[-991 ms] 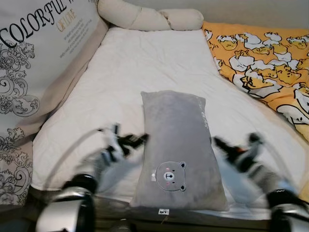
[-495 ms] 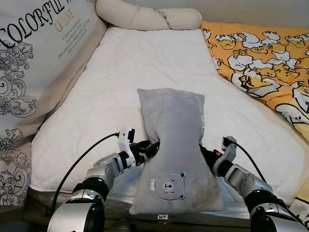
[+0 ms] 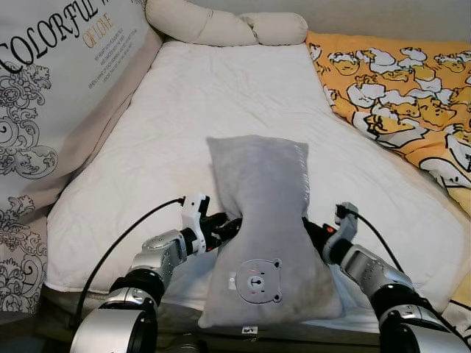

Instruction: Clean up the room

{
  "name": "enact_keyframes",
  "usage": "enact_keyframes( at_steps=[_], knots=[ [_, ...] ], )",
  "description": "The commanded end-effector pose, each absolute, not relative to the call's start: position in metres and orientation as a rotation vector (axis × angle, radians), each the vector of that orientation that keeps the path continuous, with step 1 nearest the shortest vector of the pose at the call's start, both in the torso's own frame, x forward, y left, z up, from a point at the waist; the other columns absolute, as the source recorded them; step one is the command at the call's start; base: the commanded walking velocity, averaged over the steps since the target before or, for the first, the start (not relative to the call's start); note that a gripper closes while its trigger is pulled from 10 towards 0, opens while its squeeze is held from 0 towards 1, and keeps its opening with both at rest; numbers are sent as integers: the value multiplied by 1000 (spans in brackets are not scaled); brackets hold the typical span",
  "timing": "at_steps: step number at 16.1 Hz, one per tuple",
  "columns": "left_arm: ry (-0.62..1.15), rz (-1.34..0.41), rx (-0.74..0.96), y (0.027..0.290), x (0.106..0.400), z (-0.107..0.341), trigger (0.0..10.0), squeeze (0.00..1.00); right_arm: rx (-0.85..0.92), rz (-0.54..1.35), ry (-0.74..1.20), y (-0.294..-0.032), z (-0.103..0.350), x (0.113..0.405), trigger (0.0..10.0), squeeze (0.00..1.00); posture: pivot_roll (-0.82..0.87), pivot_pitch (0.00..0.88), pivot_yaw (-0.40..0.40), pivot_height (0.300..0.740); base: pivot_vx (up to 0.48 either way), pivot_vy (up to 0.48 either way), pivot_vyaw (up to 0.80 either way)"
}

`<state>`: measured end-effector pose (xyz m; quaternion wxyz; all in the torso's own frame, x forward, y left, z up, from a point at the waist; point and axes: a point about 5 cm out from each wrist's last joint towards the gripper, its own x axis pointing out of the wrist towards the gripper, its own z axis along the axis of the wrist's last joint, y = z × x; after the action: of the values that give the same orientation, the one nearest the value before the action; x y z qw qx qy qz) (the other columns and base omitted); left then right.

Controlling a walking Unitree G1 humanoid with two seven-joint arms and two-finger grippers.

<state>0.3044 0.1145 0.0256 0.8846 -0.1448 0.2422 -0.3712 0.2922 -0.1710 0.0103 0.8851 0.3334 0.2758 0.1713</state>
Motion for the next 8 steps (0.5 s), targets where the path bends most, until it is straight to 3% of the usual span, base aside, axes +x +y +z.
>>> enact_keyframes(
  at_steps=[1,8],
  knots=[
    [492,-741,-190,110,312,31,0,0,668,426,548,-153,19,301,0,0,34,0,10,740,0,0,0],
    [259,-709,-199,106,341,80,0,0,598,533,346,-127,64,323,0,0,40,0,16,740,0,0,0]
  ],
)
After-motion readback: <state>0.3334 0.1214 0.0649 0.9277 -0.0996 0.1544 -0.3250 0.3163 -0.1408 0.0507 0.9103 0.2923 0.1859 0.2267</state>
